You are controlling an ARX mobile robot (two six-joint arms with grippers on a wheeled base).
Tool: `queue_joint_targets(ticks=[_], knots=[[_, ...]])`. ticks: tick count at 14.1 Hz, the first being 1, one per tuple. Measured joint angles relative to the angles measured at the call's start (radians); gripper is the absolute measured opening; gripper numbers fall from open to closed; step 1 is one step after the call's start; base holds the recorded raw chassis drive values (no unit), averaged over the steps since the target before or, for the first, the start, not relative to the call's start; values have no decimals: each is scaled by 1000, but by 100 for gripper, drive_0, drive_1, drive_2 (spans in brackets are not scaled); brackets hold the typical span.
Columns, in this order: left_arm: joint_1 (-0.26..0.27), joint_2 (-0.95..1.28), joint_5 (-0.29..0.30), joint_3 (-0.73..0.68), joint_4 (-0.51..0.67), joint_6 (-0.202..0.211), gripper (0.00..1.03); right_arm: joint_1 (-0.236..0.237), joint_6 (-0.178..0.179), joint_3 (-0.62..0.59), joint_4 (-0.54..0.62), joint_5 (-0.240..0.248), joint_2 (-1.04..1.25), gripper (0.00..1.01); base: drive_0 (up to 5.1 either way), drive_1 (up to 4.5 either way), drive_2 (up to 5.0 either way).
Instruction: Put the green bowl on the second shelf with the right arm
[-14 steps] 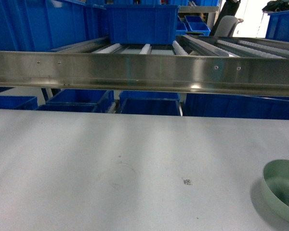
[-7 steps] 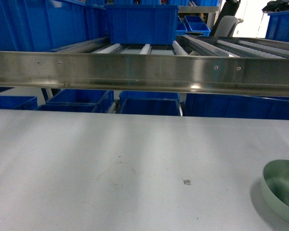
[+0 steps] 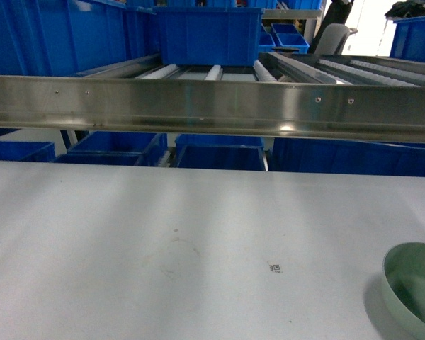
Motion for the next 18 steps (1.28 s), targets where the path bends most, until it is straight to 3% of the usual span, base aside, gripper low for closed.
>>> queue_joint_targets(ticks=[5, 7, 9, 12, 14, 15, 16, 18], knots=[[0, 0, 0, 0, 0, 0, 98, 27, 81, -50, 117, 0, -56, 2, 0, 0, 0], [0, 0, 0, 0, 0, 0, 98, 39, 171, -98, 220, -2, -121, 2, 0, 0, 0], [0, 0, 0, 0, 0, 0, 98, 53, 304, -183, 327, -5, -286, 2, 0, 0, 0], [0, 0, 0, 0, 0, 0, 98, 111, 434, -208, 338, -4, -474, 2, 0, 0, 0], [0, 0, 0, 0, 0, 0, 98, 204, 520, -209, 382, 62, -641, 2, 0, 0, 0], [0, 0, 0, 0, 0, 0, 98, 255, 559, -235, 447, 138, -734, 2, 0, 0, 0], [0, 0, 0, 0, 0, 0, 98, 304, 621, -286, 483, 222, -849, 2, 0, 0, 0], [0, 0, 0, 0, 0, 0, 98, 369, 676, -366, 523, 333, -1010, 2, 0, 0, 0]])
